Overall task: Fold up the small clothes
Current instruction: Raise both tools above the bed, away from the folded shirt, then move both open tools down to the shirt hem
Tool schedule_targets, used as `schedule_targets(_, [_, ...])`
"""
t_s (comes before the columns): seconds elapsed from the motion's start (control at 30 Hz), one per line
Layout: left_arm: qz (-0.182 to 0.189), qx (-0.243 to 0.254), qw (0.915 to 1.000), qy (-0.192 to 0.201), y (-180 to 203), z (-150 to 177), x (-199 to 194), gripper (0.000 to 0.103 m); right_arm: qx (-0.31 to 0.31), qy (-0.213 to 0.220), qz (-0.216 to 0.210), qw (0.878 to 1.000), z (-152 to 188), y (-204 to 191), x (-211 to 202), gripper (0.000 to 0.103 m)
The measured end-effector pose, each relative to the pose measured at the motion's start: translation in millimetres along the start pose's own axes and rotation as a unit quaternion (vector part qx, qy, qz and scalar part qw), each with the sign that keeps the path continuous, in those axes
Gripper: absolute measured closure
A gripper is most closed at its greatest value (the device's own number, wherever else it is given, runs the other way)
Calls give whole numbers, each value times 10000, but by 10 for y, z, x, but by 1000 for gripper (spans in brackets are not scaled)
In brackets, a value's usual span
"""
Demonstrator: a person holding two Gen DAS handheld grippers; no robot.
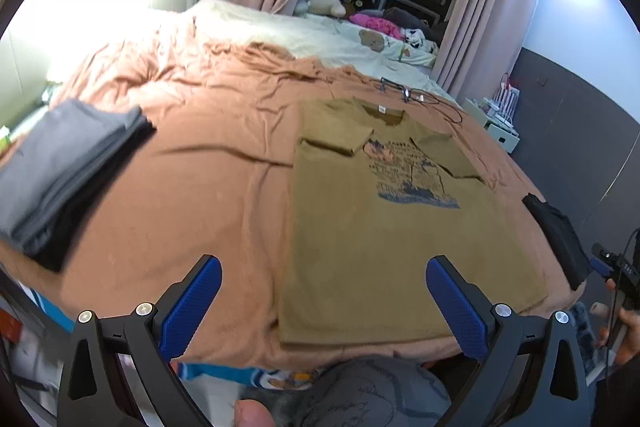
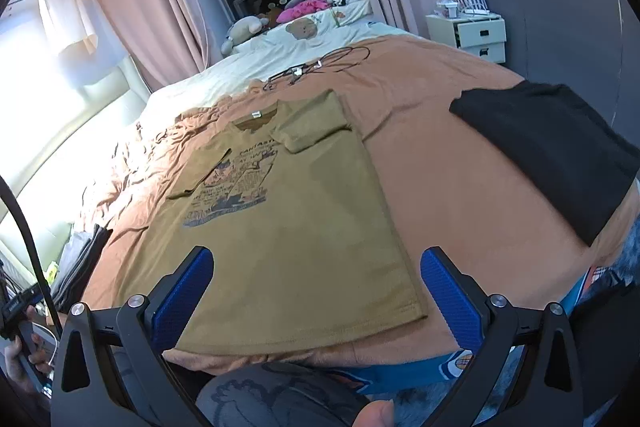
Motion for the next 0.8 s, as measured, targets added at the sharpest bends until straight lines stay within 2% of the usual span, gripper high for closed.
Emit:
schedule_targets(0.2, [5,-249,9996,-158,-147,197,93,0,-144,20,282,9995,105,81,30,0])
schedule_targets(0.33, [-207,-303,9990,-259,-216,290,176,0,-227,-124,453,9986,162,106,106,0])
schedule_targets(0.5, [-207,-432,9978,-457,-305,422,283,0,-301,-306,502,9978,163,101,191,0])
schedule_targets(0.6, [-272,-450,9974,-487,-387,488,330,0,-423,-405,698,9958,158,140,259,0])
schedule_targets(0.8, [-170,-955,9925,-745,-632,541,465,0,-307,-542,548,9966,166,191,409,0])
Point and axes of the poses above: each gripper's, at about its wrist camera, not at the fingertips, and x roughly the way its jaws point, y to its right, z to its underside, the point moved 5 cm from there along x, roughly the way its jaws point, and after that the axes turned 10 degrees about -x, right-handed, at the moved point
